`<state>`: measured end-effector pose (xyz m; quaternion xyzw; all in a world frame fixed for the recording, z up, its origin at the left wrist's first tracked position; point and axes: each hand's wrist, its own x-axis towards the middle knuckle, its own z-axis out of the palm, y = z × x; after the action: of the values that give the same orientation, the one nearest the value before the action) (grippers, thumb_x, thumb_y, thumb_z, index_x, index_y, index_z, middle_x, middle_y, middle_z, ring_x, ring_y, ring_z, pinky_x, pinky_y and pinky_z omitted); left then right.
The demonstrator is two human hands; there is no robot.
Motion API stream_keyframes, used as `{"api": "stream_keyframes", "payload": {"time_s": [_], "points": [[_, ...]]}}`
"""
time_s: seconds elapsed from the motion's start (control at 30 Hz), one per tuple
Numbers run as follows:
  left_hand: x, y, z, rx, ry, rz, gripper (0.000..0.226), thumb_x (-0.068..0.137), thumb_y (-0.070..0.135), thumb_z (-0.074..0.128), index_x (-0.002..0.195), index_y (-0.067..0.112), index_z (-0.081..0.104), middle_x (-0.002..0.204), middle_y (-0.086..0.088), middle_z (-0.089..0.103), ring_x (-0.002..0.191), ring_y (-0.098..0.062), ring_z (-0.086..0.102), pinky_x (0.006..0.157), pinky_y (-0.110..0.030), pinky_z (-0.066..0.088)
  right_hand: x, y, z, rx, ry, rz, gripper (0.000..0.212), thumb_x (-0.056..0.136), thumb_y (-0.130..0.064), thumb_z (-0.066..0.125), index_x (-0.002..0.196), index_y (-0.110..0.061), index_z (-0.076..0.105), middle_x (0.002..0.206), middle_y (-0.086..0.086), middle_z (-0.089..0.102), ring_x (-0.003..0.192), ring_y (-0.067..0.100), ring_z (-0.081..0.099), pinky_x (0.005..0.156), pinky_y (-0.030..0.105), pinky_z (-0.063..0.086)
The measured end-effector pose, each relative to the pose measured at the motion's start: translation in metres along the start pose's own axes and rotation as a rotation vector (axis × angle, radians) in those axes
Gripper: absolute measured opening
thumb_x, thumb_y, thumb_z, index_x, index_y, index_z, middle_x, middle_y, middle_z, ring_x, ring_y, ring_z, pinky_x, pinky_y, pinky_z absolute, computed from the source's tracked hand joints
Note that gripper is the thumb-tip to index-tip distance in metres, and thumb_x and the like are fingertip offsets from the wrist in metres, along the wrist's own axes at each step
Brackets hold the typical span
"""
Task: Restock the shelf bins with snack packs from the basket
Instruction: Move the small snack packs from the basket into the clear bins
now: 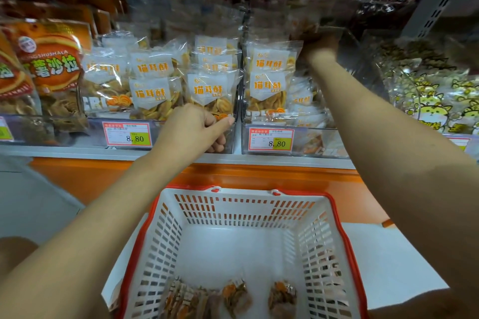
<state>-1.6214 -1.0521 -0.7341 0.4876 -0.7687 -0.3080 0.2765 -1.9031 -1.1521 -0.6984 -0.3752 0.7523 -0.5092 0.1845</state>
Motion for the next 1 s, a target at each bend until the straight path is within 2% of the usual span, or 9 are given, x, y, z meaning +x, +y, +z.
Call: {"api": "stream_keyframes", "payload": {"time_s": [0.2,0.3,0.37,0.43,0.5,0.57,0.67,0.8,1.0], "points": [[-0.007,0.001,0.001,0.059,0.031,0.047,0.042,0.092,0.041,0.058,0.061,0.015,0.07,0.052,0.01,0.065,0.055,0.0,0.065,0.069,-0.032,0.057,-0.017,0.0,-0.012,-0.053,-0.093,-0.02,0.032,0.092,-0.014,0.052,0.121,-0.004,0.061,0.121,0.013,0.063,0.098,0.022,0.061,0.091,0.032,0.05],[-0.013,0.003,0.002,0.157,0.055,0.092,0.038,0.094,0.036,0.055,0.069,0.012,0.071,0.064,0.007,0.067,0.063,-0.006,0.063,0.068,-0.027,0.05,-0.032,0.005,-0.023,-0.094,-0.106,-0.034,0.031,0.086,-0.006,0.047,0.113,-0.002,0.06,0.105,0.01,0.063,0.096,0.022,0.06,0.09,0.035,0.052],[-0.018,0.002,0.004,0.204,0.07,0.117,0.032,0.094,0.035,0.056,0.076,0.012,0.07,0.074,0.0,0.069,0.072,-0.013,0.063,0.066,-0.027,0.045,-0.039,0.007,-0.032,-0.075,-0.113,-0.064,0.024,0.078,-0.017,0.056,0.098,-0.009,0.067,0.095,0.006,0.069,0.088,0.025,0.065,0.086,0.041,0.055],[-0.024,-0.001,0.006,0.209,0.059,0.13,0.023,0.093,0.032,0.058,0.083,0.014,0.068,0.08,0.002,0.068,0.077,-0.013,0.061,0.064,-0.027,0.043,-0.067,0.003,-0.046,-0.104,-0.042,-0.146,0.02,0.081,-0.032,0.061,0.082,-0.013,0.067,0.082,0.002,0.069,0.083,0.02,0.066,0.08,0.03,0.054],[-0.033,-0.006,0.01,0.202,0.024,0.138,0.018,0.092,0.03,0.059,0.085,0.016,0.067,0.079,0.005,0.065,0.073,-0.008,0.058,0.06,-0.023,0.042,-0.098,0.005,-0.058,-0.17,0.077,-0.286,0.03,0.09,-0.035,0.056,0.075,-0.01,0.062,0.067,0.0,0.058,0.067,0.01,0.056,0.064,0.013,0.041],[-0.043,-0.013,0.016,0.23,-0.033,0.138,0.019,0.092,0.032,0.058,0.081,0.018,0.065,0.074,0.007,0.063,0.068,-0.004,0.055,0.056,-0.022,0.039,-0.138,0.009,-0.066,-0.164,0.075,-0.401,0.038,0.092,-0.035,0.055,0.069,-0.005,0.06,0.06,0.002,0.052,0.061,0.01,0.046,0.057,0.019,0.035],[-0.064,-0.029,0.03,0.343,-0.213,0.137,0.028,0.093,0.038,0.056,0.073,0.019,0.061,0.067,0.006,0.061,0.061,-0.006,0.054,0.052,-0.025,0.033,-0.186,0.02,-0.065,-0.16,-0.197,-0.459,0.041,0.093,-0.032,0.058,0.058,-0.01,0.055,0.056,0.002,0.052,0.053,0.007,0.044,0.056,0.025,0.036],[-0.092,-0.057,0.05,0.588,-0.454,0.122,0.028,0.095,0.039,0.051,0.079,0.019,0.062,0.071,0.012,0.057,0.062,-0.008,0.051,0.051,-0.021,0.032,-0.228,0.047,-0.055,-0.248,-0.664,-0.406,0.04,0.09,-0.034,0.063,0.057,-0.013,0.053,0.051,-0.009,0.05,0.048,0.001,0.044,0.051,0.014,0.037],[-0.118,-0.114,0.056,0.698,-0.709,-0.107,0.022,0.097,0.032,0.049,0.097,0.014,0.061,0.094,-0.004,0.064,0.084,-0.018,0.059,0.076,-0.033,0.049,-0.257,0.146,-0.006,-0.344,-0.845,-0.167,0.027,0.089,-0.037,0.063,0.069,-0.019,0.061,0.072,-0.006,0.065,0.062,0.011,0.06,0.055,0.023,0.049]]}}
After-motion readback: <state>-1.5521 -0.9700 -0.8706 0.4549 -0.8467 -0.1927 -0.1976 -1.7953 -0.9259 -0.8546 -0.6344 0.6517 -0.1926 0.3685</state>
